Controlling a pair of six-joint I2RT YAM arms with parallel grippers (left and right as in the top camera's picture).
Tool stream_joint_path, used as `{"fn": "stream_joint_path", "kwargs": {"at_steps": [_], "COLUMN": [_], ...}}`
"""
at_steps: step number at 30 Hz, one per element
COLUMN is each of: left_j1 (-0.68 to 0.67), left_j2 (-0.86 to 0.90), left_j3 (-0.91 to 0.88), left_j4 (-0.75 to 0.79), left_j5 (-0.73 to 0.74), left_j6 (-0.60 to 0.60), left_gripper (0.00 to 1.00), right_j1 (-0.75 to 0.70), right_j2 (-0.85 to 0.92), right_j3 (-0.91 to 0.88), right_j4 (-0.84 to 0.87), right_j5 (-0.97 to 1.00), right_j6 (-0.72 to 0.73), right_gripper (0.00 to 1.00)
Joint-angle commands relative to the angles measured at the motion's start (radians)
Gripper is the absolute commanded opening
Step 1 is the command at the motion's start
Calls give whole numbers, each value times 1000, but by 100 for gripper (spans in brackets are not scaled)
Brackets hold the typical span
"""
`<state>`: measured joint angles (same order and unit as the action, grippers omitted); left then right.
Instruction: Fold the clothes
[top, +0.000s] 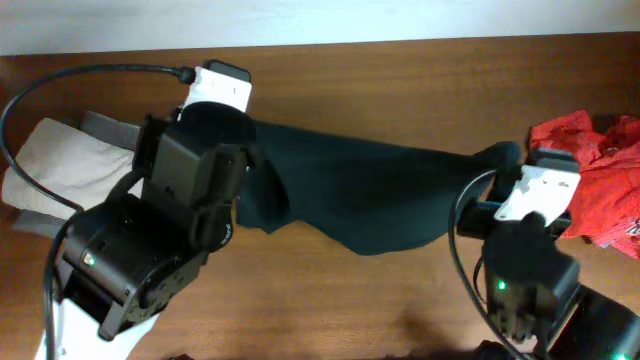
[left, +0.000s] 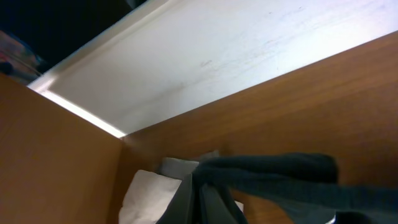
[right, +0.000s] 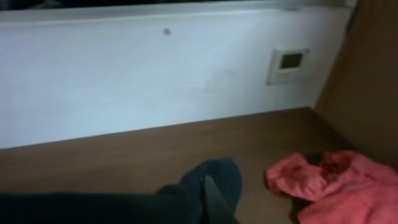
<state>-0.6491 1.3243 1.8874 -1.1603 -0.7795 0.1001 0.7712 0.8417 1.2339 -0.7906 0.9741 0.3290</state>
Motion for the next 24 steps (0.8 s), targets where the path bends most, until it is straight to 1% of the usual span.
{"fn": "stream_joint_path", "kwargs": {"at_steps": [1,6,10,14,18,24], "left_j1": [28,37,37,37,37,37], "left_j2": [-6,-9,-36,-70,-111,-166], "left_j3": [14,15,15,15,18,77], "left_j4": [-1,-15,-16,-16,-26,-94], "left_j5": [32,32,32,62,135,248], "left_j6": [-49,-56,-56,-56,-56,-56], "left_gripper": [3,3,3,3,1,0], "right_j1": [-108,-283,-373,-372,-372,-372], "right_j2": [13,41,40,40,40,40], "right_j3": [12,12,21,56,100,186], "right_j4": [-1,-23,-30,-48,-106,-204], "right_j5": [-105,-257,-356,-427,-486,-529], "right_j6": [-11,-11,-12,-69,-71,-70], "right_gripper": [4,4,4,4,4,4]}}
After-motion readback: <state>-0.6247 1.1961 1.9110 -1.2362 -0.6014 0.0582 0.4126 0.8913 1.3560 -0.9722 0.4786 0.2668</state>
